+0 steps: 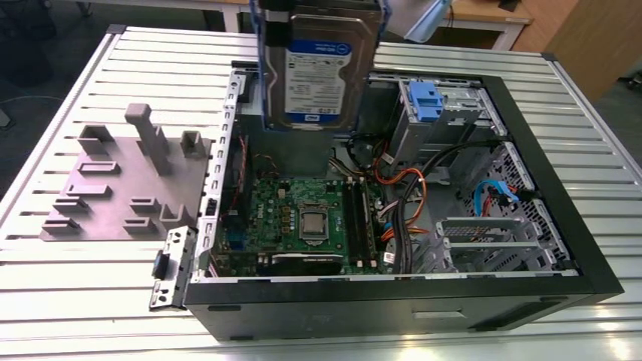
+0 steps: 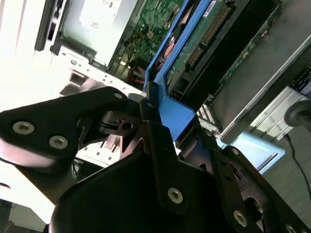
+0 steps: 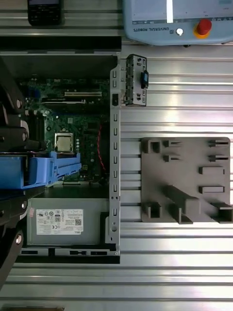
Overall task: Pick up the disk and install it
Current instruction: 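Pick up the disk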
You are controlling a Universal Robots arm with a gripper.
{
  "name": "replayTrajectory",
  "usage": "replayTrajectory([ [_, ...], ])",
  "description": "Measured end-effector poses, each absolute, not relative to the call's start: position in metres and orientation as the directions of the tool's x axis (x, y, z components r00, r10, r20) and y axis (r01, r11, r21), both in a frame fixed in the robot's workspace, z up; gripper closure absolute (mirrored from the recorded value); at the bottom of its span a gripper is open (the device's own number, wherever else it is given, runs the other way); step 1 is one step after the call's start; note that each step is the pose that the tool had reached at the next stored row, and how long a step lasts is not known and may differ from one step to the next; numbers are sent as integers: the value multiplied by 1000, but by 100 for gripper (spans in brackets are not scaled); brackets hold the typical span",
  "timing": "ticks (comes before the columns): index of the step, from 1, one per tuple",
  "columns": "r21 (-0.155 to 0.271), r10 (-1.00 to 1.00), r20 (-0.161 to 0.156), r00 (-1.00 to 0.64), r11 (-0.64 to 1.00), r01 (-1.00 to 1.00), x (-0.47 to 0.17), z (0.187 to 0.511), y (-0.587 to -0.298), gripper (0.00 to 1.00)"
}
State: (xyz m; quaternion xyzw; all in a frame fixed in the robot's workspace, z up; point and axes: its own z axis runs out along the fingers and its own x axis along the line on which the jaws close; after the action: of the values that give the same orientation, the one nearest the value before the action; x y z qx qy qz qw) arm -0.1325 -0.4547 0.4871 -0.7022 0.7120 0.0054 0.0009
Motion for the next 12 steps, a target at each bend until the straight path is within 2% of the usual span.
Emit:
replayTrajectory([
  [12, 6, -1000, -9, -14, 14, -1000, -78, 485, -455, 63],
])
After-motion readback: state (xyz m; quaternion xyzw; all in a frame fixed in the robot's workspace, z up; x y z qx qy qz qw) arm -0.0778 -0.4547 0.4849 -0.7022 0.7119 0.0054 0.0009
